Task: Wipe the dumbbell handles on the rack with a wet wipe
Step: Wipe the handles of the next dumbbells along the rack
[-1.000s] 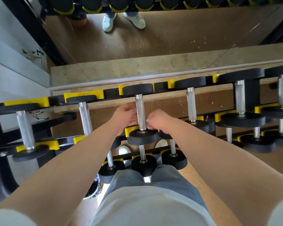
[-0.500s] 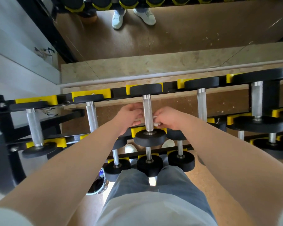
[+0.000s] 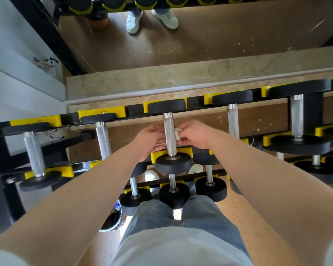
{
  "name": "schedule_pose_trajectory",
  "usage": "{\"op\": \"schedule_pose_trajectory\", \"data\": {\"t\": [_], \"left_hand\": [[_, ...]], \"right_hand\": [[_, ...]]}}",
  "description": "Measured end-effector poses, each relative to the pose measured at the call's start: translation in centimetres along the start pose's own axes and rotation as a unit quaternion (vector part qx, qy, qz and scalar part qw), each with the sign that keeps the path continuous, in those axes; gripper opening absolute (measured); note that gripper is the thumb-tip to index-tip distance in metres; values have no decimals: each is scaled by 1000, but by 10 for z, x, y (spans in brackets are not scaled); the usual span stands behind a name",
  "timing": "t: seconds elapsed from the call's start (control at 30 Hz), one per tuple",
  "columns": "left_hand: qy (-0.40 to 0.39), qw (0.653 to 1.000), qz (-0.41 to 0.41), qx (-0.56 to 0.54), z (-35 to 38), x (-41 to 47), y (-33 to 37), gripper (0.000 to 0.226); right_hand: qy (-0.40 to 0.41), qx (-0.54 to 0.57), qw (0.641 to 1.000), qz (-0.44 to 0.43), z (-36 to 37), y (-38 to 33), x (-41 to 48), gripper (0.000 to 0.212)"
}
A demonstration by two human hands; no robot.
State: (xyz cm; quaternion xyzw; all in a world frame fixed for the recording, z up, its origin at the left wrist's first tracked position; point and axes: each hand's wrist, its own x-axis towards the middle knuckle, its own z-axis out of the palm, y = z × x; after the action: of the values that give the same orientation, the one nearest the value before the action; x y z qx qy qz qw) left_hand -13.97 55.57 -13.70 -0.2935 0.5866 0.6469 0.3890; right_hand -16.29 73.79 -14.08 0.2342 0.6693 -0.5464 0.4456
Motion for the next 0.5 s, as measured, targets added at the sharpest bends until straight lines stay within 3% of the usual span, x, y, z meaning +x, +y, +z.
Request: {"op": "schedule_pose_trajectory", "data": {"t": [0.1,0.17,0.23,0.3,0.37,0.43,0.5], "left_hand": [[1,999,-17,37,0,0,1,22],[-11,998,-34,59,3,-2,3,22],[-26,997,-52,45,8,-4,5,24],[-23,998,-51,20,11,-5,5,25],[-8,999,-29,-11,11,-2,5,22],[-5,999,-4,-47,9,2,5,22],[-10,998,4,-56,6,3,5,23]], "right_hand": [[-59,-320,946,7,1,6,-6,19],[-57,-387,920,8,3,3,-6,10],[-15,-293,956,-9,5,6,2,14],[20,-44,999,-17,8,8,9,30],[26,155,987,-41,7,6,15,35],[2,229,972,-57,7,4,16,29],[-24,198,979,-48,7,3,13,29]]}}
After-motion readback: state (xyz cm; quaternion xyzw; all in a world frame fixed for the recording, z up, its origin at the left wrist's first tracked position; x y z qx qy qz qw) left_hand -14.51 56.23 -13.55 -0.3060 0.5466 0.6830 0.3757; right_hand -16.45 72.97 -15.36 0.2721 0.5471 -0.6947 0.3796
